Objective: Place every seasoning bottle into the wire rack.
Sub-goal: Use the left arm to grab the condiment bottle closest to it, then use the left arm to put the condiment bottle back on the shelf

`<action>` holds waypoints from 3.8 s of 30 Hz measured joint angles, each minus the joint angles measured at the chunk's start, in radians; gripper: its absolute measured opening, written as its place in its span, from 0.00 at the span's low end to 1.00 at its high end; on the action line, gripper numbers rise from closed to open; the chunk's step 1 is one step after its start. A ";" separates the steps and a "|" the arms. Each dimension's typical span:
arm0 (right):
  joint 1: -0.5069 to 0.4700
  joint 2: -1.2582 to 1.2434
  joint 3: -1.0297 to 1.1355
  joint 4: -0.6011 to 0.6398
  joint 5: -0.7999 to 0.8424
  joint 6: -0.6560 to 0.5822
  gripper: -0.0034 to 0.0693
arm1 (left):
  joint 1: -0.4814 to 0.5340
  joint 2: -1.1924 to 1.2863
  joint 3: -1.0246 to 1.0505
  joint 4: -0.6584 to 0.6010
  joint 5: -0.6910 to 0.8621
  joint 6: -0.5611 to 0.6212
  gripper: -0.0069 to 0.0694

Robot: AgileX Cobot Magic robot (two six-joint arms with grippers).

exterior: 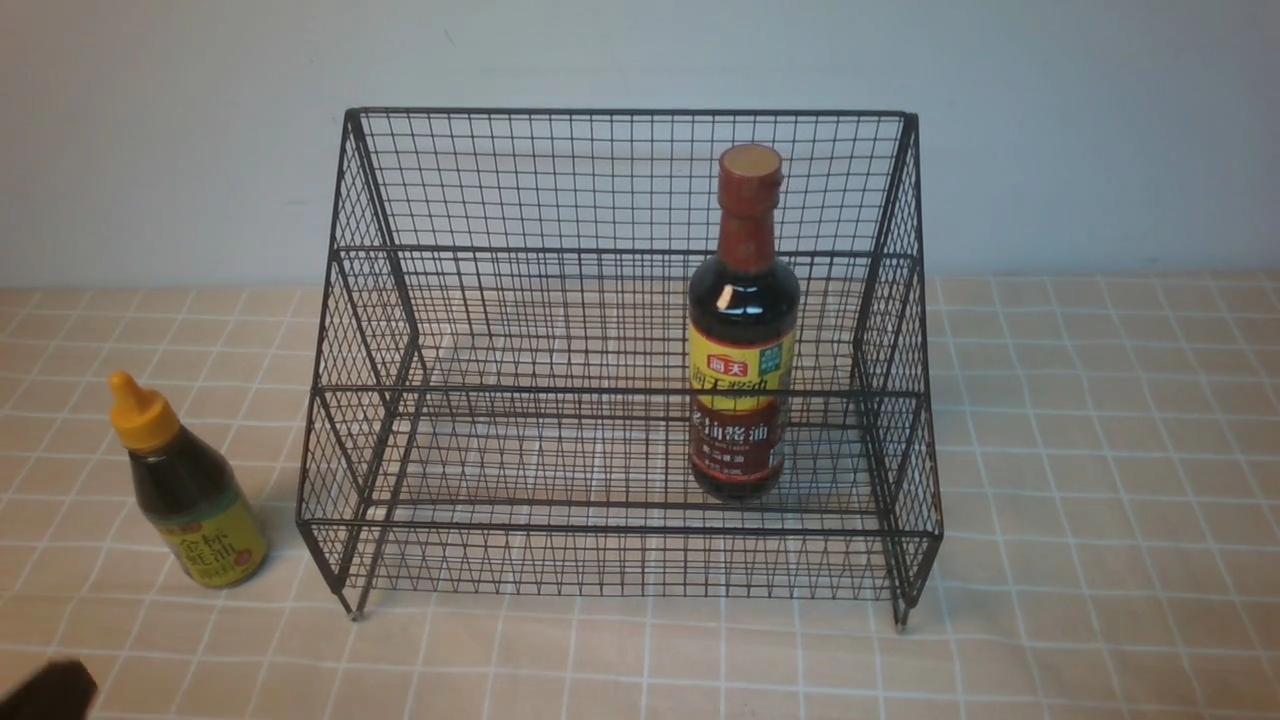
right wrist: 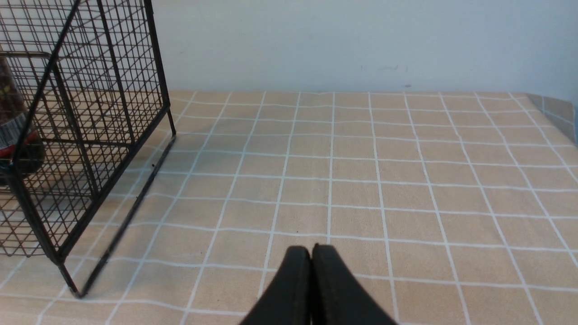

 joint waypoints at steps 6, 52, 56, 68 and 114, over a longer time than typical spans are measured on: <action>0.000 0.000 0.000 0.000 0.000 0.000 0.03 | 0.000 0.000 0.000 -0.056 -0.321 0.004 0.08; 0.000 0.000 0.000 0.000 0.000 0.000 0.03 | -0.001 1.334 -0.382 0.057 -0.826 0.077 0.25; 0.000 0.000 0.000 0.000 0.000 0.000 0.03 | -0.001 1.201 -0.399 0.084 -0.675 0.090 0.25; 0.000 0.000 0.000 0.000 0.000 0.000 0.03 | -0.021 0.811 -0.684 0.163 -0.136 0.093 0.25; 0.000 0.000 0.000 0.000 0.000 0.000 0.03 | -0.365 1.187 -0.708 0.162 -0.094 0.043 0.69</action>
